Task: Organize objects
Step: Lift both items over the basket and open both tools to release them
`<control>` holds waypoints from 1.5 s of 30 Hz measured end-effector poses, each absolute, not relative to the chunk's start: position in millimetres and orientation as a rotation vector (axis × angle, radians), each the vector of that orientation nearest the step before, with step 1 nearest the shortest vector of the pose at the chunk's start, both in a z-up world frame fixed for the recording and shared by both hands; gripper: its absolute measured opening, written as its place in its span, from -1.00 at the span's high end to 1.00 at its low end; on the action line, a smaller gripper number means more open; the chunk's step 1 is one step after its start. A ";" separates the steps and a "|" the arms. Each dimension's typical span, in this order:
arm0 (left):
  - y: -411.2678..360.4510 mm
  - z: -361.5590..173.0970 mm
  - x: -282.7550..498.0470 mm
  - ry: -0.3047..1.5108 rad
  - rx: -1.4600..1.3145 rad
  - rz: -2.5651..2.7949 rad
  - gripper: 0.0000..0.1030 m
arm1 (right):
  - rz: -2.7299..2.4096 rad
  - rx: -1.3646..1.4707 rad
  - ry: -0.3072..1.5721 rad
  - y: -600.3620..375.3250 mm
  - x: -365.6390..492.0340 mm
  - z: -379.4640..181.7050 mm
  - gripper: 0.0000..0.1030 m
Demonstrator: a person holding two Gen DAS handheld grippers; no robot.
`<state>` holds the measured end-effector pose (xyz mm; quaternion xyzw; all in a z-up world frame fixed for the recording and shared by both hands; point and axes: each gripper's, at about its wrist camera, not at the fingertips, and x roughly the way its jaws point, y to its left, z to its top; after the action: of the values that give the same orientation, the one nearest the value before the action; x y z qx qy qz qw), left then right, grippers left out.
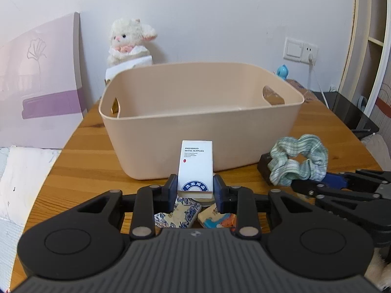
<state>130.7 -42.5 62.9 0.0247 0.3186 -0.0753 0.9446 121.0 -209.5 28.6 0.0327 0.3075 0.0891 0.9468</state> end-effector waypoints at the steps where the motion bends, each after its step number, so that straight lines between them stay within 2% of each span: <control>1: -42.3 65.5 128.7 0.640 0.049 -0.151 0.36 | 0.182 0.070 0.615 -211.4 118.9 32.7 0.51; 15: -47.9 114.8 105.1 0.440 0.051 -0.125 0.36 | 0.185 0.101 0.459 -223.2 107.8 86.9 0.51; 25: -47.5 146.3 150.0 0.361 0.005 -0.090 0.36 | 0.161 0.130 0.370 -218.4 136.3 113.7 0.51; 29: -45.1 148.2 182.1 0.383 -0.029 -0.077 0.36 | 0.140 0.120 0.366 -214.4 156.6 122.6 0.51; 35: -44.9 123.1 235.5 0.506 -0.019 -0.045 0.36 | 0.112 0.103 0.400 -204.6 202.6 118.6 0.51; 45: -39.4 84.2 282.8 0.742 0.012 0.011 0.35 | 0.112 0.022 0.595 -185.3 259.0 78.4 0.49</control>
<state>282.8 -39.4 84.2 0.0060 0.3625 0.0056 0.9319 259.0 -185.3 78.4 0.0109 0.2931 0.0550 0.9544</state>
